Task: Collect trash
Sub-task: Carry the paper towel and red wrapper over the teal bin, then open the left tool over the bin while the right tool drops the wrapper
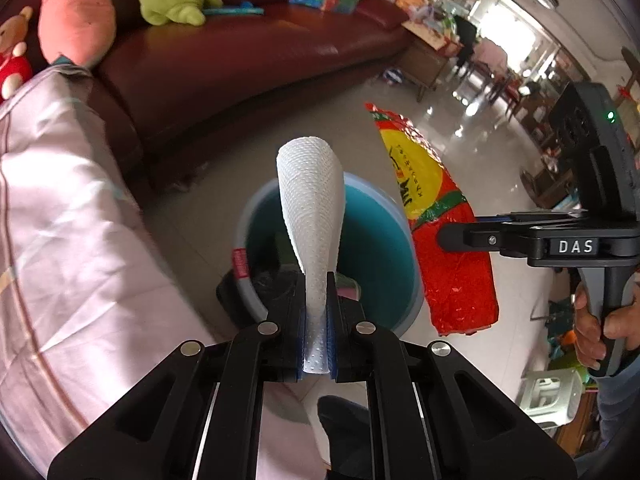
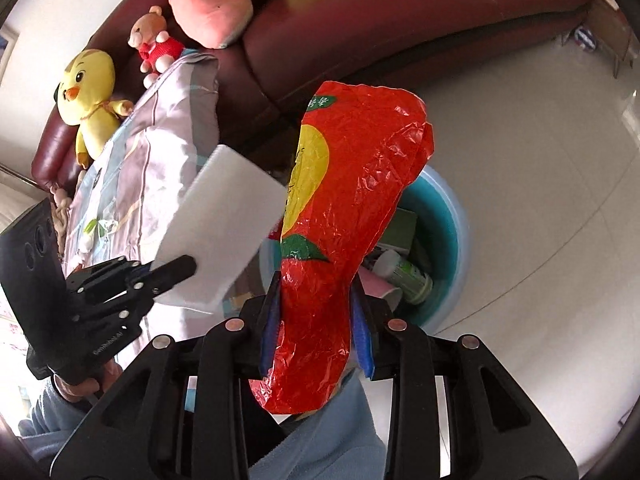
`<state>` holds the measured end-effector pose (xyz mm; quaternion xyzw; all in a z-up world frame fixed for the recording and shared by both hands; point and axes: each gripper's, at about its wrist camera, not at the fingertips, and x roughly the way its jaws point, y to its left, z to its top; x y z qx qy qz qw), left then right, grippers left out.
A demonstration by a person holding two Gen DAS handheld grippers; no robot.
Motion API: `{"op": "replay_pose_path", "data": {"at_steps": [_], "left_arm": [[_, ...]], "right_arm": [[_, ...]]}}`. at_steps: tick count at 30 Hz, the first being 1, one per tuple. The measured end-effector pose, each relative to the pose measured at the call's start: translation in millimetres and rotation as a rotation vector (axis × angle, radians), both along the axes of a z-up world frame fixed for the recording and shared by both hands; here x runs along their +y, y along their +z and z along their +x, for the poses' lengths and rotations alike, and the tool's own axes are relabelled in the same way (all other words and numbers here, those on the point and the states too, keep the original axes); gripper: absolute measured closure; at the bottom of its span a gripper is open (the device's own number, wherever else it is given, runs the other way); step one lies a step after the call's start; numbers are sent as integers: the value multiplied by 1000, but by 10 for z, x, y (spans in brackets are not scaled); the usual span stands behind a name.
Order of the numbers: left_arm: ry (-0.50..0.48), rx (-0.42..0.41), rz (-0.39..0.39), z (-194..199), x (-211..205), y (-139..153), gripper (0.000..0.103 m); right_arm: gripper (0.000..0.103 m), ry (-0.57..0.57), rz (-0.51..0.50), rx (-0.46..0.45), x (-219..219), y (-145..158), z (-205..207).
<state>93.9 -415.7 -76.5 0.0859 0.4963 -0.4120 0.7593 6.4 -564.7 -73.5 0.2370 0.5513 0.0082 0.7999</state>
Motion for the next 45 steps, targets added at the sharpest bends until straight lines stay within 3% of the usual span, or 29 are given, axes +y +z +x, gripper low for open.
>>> {"op": "replay_pose_path", "data": {"at_steps": [12,15,19,23,31,32,34,38,40,45], "left_arm": [[-62,66,52,67,-372,-410,92],[-56,60,70,98,-419,-475,80],[-32,54,69,148,-381,-498,45],[-15,21,69,141,-293,-432,28],[27,0,44,115,-5,-286,19],[31,-2,40,98,48,-269,18],[38,-4,34,86,80,-231,17],[55,-3,18,78,183,-169,15],[60,0,12,70,228,-146,15],[73,-3,-3,32,335,-96,15]], "right_arm": [[72,-48,1,34,-223,-117,-15],[72,-58,-2,43,-261,-137,-16],[71,-69,-2,56,-304,-161,-4],[70,-69,-1,63,-292,-184,42],[62,-50,5,84,-203,-306,161],[59,-50,8,88,-197,-321,175],[37,-54,27,102,-183,-374,208],[37,-43,21,116,-112,-402,259],[30,-44,20,123,-87,-394,270],[27,-61,13,127,-60,-338,255]]}}
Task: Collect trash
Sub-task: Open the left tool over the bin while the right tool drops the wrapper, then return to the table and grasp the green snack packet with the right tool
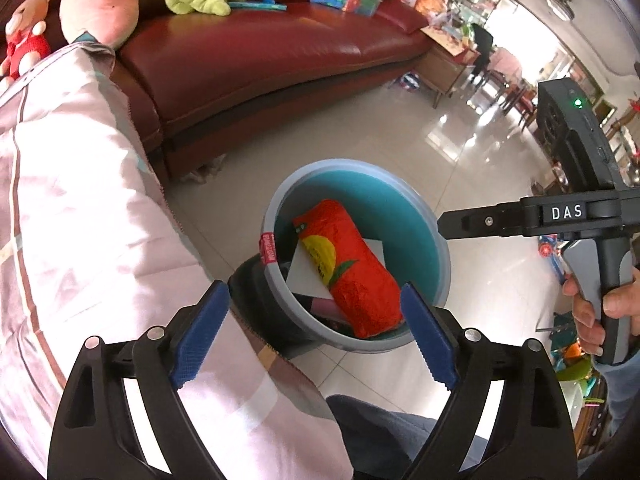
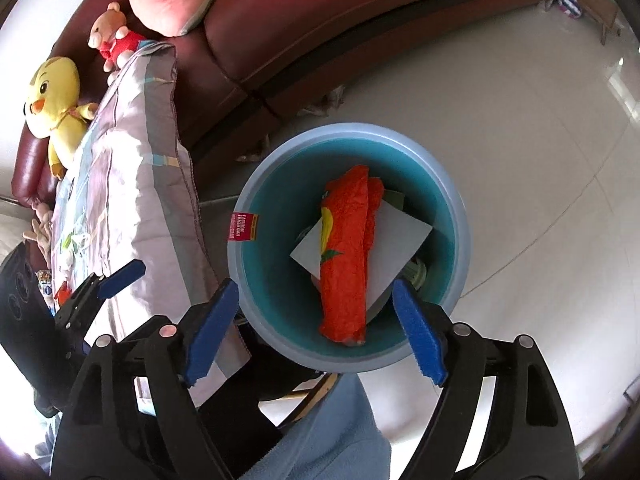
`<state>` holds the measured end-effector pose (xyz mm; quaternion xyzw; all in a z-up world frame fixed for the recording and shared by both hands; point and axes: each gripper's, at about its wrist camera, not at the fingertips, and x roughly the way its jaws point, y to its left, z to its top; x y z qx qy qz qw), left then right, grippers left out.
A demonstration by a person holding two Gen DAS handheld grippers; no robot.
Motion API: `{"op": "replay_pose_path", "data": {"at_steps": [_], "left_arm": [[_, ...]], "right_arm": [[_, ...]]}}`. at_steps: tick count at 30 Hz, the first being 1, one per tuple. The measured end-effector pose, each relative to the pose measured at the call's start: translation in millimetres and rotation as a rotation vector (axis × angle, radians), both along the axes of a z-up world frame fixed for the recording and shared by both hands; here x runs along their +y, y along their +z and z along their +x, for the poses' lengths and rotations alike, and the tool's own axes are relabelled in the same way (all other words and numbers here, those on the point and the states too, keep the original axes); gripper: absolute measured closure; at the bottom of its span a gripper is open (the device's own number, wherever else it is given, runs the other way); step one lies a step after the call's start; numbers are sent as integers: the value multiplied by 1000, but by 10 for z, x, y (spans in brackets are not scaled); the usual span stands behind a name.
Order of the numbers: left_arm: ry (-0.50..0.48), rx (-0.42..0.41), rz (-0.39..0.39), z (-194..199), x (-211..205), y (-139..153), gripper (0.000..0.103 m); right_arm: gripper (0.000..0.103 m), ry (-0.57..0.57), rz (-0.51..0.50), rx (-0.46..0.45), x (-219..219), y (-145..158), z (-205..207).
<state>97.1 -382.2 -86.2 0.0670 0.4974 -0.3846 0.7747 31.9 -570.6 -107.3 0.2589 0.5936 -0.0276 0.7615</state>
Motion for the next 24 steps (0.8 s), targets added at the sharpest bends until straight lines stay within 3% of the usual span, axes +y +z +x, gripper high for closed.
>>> {"op": "replay_pose_path", "data": {"at_steps": [13,24], "left_arm": [[112,-47,-56,-40,701,214,12],[258,-90,-102,-93,1782,365,11]], "right_arm": [[27,80,-27,-7,563,201,79],[23,225,-98,-30,1522,501,342]]}}
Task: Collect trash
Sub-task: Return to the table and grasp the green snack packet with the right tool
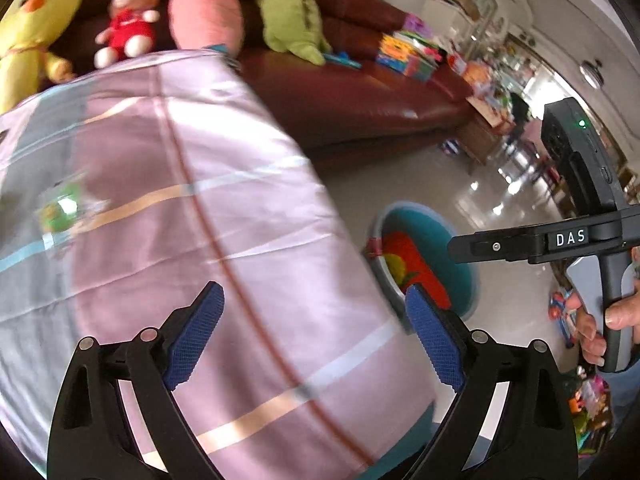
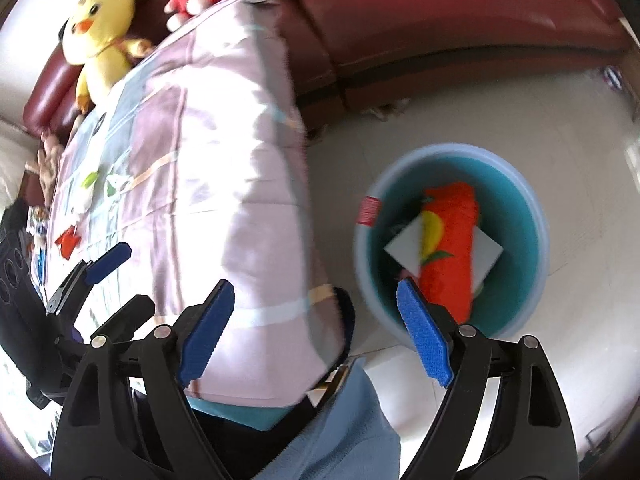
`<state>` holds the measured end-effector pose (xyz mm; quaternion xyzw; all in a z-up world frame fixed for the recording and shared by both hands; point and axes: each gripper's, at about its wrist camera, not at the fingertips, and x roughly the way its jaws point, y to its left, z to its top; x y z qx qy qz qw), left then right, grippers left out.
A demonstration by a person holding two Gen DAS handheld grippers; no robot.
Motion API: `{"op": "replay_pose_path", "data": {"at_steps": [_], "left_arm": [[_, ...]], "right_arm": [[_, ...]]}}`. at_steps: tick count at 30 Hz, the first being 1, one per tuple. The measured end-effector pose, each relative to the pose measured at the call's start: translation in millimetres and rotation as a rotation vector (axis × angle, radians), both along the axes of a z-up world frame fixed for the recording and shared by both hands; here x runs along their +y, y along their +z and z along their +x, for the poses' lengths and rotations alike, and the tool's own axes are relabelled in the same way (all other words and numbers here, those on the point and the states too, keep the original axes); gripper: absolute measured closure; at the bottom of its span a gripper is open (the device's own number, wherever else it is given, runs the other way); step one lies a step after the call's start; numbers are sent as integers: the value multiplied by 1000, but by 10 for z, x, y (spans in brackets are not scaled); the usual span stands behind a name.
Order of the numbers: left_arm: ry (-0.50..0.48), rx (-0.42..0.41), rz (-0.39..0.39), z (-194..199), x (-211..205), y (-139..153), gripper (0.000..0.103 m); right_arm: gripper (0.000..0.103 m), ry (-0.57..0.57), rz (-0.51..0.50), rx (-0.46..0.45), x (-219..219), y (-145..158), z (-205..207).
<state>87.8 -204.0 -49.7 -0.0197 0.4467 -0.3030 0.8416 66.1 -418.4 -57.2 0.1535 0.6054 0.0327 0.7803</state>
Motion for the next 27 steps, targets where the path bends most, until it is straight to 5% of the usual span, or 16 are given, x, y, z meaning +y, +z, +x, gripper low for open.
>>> {"op": "replay_pose_path", "data": {"at_steps": [16,27], "left_arm": [[310,2,-23,104,1858,33,9],[465,45,-41,278,2668,-100,9]], "right_arm": [[20,280,-54,14,1797,151,594],[20,409,-92,54,2639,21,1067]]}}
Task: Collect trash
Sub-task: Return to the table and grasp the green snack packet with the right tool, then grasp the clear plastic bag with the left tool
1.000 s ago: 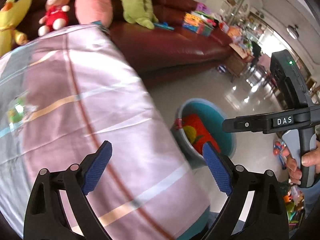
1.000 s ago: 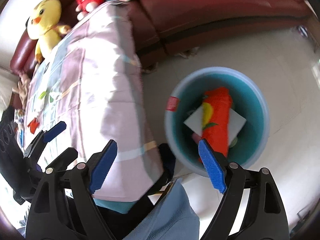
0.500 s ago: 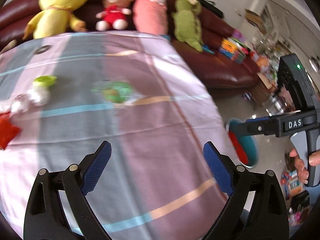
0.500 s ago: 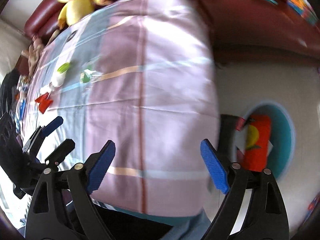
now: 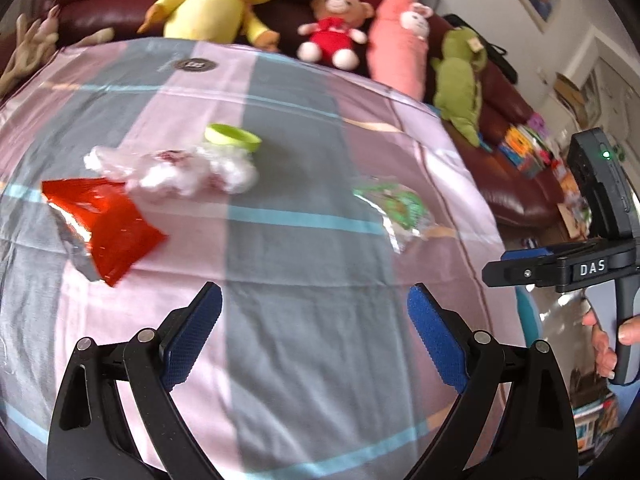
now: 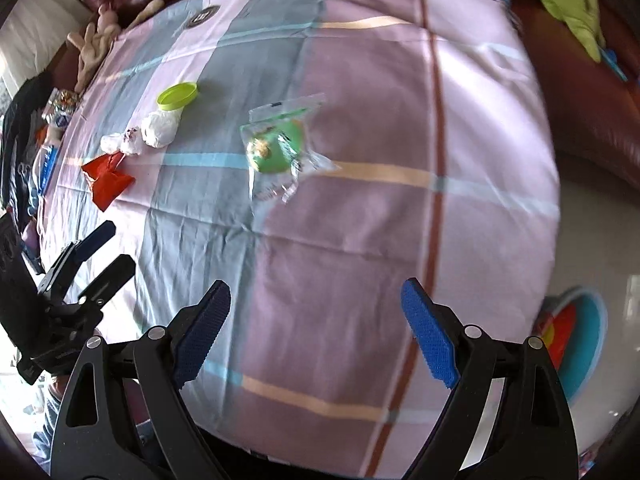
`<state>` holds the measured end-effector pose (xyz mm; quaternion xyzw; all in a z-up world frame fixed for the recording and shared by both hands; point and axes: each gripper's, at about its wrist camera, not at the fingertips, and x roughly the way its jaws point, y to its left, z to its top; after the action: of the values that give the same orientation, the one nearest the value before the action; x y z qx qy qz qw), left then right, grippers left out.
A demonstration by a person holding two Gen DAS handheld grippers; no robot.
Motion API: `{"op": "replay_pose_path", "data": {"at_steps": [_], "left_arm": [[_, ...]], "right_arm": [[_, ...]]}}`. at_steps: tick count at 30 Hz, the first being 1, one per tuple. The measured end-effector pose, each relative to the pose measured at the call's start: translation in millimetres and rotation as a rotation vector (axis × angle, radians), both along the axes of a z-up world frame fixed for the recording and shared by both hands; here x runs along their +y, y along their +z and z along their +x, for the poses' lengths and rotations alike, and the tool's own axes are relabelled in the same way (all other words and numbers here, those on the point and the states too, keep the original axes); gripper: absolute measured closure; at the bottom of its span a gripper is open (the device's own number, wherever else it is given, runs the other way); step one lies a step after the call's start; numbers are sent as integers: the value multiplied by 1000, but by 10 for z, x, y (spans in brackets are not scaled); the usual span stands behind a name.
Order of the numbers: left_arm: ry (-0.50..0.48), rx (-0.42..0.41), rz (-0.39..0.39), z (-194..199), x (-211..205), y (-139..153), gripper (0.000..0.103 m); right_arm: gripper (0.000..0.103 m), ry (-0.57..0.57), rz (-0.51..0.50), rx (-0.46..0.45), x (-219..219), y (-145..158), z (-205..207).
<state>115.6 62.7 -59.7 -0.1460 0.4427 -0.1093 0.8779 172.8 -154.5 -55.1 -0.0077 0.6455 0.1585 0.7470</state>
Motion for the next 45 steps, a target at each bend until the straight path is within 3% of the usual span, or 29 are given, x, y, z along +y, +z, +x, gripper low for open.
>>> {"op": "replay_pose_path", "data": {"at_steps": [11,21,24,33,40,45], "left_arm": [[42,44,-19,248,190,-172,9],[72,31,-23,257,323,-112,9],[89,20,-2,214,400,-48,9],[196,-16,56,115,785,162,9],[-59,-22,263,699,650,166,9],[-201,36,332,1109,563,-2,9]], "right_arm": [[20,67,-52,12,550,-315,666],[20,91,-90,-6,729,-618,909],[51,106,-85,15,771,-673,887],[53,165,7,-7,1054,-467,704],[52,164,40,-7,1092,-369,691],[52,139,31,15,919,-374,725]]}}
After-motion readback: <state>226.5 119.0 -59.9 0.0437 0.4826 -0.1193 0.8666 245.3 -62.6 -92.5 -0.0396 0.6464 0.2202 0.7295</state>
